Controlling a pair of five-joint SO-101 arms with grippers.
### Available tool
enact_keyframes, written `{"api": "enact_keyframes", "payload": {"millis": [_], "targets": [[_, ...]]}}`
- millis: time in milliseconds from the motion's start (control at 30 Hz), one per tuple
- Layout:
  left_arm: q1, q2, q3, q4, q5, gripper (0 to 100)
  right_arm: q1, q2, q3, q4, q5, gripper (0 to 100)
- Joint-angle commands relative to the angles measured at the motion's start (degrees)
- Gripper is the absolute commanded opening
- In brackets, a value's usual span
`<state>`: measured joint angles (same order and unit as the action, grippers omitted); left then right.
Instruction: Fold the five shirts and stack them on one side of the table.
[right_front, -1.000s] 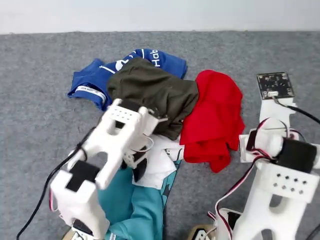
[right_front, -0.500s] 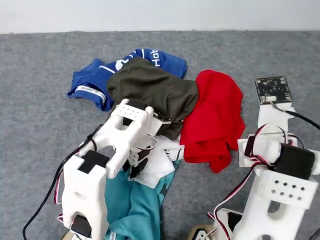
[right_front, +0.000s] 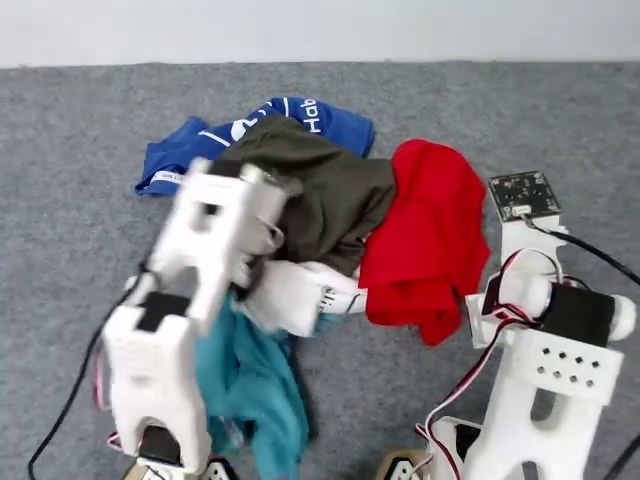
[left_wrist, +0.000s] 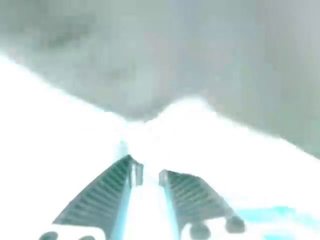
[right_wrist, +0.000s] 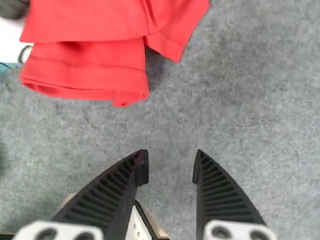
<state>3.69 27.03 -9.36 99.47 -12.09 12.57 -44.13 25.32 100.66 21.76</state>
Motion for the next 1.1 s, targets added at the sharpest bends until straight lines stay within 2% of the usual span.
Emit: {"api": "enact_keyframes", "payload": {"millis": [0, 267, 467, 633, 733, 833, 933, 1000, 1067], "targets": [[-8.26, -12.31, -3.3, 1.23, -0.35, 1, -0.48, -0.84, 0.26, 1.98, 0.53, 15.9], [-28.4, -35.6, -3.3, -0.09, -0.26, 1, -0.48, -0.84, 0.44, 1.98, 0.62, 15.9], [-48.53, -50.55, -3.21, -6.33, -0.18, 1, -0.48, -0.84, 0.44, 1.98, 0.62, 15.9], [-61.01, -57.93, -2.95, -11.52, -0.18, 1, -0.48, -0.84, 0.44, 1.98, 0.62, 15.9], [-64.26, -59.16, -2.59, -12.13, -0.18, 1, -0.48, -0.84, 0.44, 1.98, 0.62, 15.9], [-63.56, -59.16, 1.19, -14.42, -0.18, 1, -0.48, -0.84, 0.44, 1.98, 0.62, 15.9], [-61.45, -59.16, 7.16, -20.92, 0.18, 1, -0.48, -0.84, 0.44, 1.98, 0.62, 15.9], [-61.63, -59.25, 10.51, -28.48, 4.48, 1, -0.48, -0.84, 0.44, 1.98, 0.62, 15.9], [-64.09, -59.6, 12.18, -37.01, 12.31, 1, -0.48, -0.84, 0.44, 1.98, 0.62, 15.9]]}}
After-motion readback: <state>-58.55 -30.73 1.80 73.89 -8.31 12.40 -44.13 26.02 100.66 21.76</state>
